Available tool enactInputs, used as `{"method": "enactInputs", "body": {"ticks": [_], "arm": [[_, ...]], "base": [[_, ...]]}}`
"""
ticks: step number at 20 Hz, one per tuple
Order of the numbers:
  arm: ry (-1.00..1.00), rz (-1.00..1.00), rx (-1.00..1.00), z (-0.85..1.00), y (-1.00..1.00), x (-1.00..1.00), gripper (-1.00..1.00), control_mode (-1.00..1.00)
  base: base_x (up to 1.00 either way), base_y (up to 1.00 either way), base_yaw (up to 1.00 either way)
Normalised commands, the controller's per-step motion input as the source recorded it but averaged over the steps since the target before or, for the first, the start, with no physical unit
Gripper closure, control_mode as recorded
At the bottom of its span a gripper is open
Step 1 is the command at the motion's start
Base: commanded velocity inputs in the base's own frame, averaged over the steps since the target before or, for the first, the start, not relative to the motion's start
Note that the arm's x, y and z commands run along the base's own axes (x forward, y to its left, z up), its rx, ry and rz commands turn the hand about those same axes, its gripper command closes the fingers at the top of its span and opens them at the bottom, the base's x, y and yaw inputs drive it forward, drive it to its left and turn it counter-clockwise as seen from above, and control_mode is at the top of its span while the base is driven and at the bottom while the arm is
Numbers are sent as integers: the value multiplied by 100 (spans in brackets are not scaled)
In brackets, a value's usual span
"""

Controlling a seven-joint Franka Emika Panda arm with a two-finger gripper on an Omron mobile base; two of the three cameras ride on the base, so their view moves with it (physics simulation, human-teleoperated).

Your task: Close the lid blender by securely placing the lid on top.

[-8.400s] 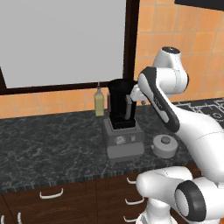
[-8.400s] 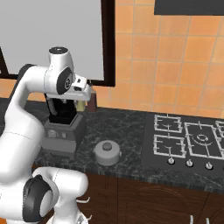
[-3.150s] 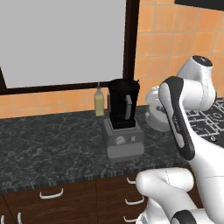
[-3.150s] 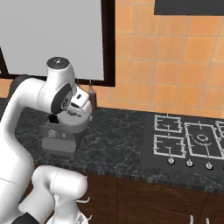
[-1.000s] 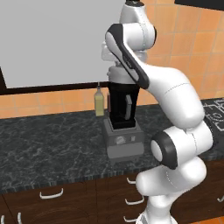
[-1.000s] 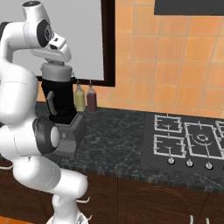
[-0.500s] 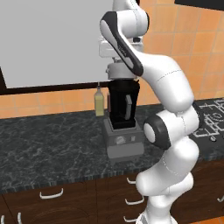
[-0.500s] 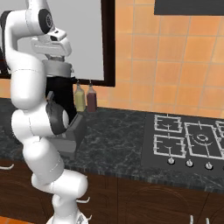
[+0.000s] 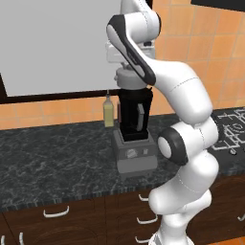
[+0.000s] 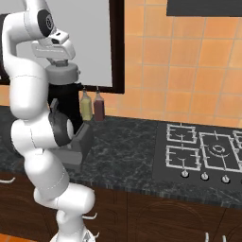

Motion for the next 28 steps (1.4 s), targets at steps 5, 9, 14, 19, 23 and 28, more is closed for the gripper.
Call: {"method": "enactInputs", "body": {"ticks": [5,9,14,19,23,28], "arm": [[-8,0,0,0,0,0,100,-100],[-8,0,0,0,-1,2,100,-100],[-6,0,0,0,-2,9,100,-100],[-8,0,0,0,-12,1,100,-100],[-9,0,0,0,-21,-1,100,-100],[0,0,0,0,-21,-1,100,-100]], "base": [[0,0,0],[0,0,0],[0,0,0],[0,0,0],[0,0,0],[0,0,0]]}}
